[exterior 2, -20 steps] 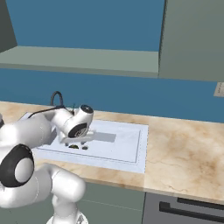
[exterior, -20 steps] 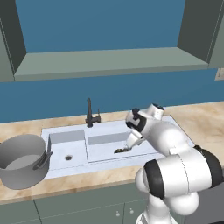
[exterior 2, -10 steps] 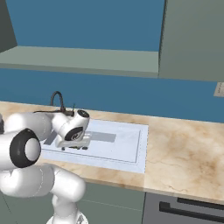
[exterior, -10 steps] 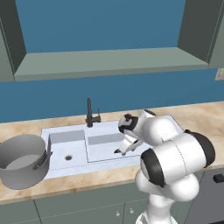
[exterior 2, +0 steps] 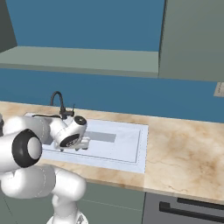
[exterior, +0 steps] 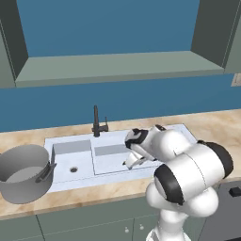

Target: Dump the squash from the pot into the sink. Then turn on the water and wash the squash. Then turn off the water and put the squash back in the pot.

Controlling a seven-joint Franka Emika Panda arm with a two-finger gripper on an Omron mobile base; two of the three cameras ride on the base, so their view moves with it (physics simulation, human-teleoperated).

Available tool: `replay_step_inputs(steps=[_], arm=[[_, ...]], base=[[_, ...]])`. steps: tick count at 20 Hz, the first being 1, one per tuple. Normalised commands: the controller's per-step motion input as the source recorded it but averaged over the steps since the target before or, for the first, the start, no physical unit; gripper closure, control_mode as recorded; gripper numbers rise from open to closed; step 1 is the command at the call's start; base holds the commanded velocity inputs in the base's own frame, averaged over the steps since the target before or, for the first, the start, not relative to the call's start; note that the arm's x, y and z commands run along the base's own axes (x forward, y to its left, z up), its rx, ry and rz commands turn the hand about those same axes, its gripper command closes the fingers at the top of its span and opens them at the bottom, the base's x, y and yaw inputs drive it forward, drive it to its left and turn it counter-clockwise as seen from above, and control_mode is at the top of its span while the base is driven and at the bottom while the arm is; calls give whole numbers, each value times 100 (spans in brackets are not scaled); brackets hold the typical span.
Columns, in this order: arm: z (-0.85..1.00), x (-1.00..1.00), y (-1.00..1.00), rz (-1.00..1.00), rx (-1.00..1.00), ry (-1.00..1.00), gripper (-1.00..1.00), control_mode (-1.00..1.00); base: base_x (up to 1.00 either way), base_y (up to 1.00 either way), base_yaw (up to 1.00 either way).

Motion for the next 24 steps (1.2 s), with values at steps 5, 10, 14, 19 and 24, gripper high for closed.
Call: replay_step_inputs(steps=[5, 10, 14, 19, 24], arm=[[70, 3, 39, -29, -12, 0, -100, -100], [100, 11, 16, -2, -12, 5, -100, -100], [100, 28, 12, 0, -17, 19, -100, -100], [100, 11, 13, 13, -19, 20, -100, -100], [99, 11, 3, 34, -13, 12, -100, -100]], base=[[0, 0, 0], [0, 0, 0], [0, 0, 0], [0, 0, 0], [0, 0, 0]])
